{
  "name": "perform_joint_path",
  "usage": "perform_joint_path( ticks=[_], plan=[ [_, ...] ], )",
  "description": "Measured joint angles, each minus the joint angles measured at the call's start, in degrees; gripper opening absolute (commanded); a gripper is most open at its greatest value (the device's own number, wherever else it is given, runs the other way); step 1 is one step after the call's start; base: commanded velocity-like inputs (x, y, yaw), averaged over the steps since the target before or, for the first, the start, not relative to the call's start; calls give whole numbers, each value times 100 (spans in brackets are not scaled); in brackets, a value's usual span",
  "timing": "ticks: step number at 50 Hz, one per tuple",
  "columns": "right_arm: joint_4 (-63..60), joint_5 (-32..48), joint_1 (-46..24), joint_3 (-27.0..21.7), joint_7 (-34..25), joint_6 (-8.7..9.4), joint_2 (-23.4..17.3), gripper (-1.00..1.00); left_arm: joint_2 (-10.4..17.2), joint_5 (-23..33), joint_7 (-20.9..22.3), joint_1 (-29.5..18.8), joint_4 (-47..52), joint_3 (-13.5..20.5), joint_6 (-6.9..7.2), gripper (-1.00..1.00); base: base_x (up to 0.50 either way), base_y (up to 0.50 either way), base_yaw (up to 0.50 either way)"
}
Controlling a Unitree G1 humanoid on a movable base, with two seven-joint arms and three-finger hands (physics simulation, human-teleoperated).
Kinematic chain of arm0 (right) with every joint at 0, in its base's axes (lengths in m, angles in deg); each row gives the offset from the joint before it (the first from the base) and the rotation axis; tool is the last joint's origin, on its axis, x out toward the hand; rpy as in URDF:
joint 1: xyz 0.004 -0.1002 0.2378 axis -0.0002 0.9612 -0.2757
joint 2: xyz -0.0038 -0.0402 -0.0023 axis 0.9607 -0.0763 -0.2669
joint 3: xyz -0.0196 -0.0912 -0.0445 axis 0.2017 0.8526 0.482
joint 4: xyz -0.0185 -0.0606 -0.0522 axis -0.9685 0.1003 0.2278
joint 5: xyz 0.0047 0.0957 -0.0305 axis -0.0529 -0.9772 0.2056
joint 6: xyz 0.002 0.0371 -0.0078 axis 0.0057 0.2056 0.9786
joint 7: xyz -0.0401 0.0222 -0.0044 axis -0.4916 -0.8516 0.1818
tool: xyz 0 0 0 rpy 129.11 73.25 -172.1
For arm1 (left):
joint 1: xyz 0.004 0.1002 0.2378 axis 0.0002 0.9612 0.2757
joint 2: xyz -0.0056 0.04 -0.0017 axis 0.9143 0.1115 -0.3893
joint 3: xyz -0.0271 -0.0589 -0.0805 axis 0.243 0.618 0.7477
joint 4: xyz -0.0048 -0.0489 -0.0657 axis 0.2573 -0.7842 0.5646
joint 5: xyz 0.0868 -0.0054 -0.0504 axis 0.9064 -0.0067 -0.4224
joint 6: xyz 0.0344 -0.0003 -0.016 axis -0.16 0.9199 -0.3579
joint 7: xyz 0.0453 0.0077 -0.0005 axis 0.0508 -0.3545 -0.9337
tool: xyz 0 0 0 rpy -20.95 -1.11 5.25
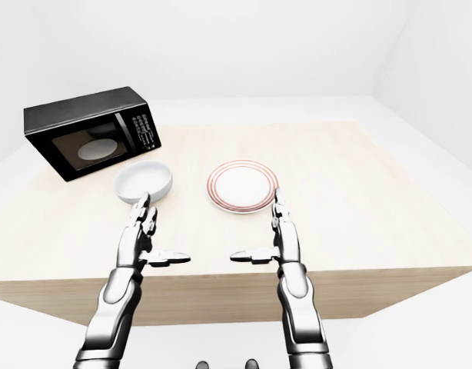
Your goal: Pick up the white bowl and put it on the plate.
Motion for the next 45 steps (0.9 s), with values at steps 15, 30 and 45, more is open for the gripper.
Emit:
perform_joint_path(
  ticks=[15,30,45],
  plan=[
    [-213,113,102,18,-151,35,-38,100,37,-54,107,-12,-42,100,-28,100,0,4,0],
    [-221,253,133,80,-186,11,-17,100,59,-65,126,-19,-48,126,-27,100,1,48,0],
    [-137,299,139,136,-204,-63,7,100,68,-67,129,-22,-54,134,-30,100,1,50,0]
  ],
)
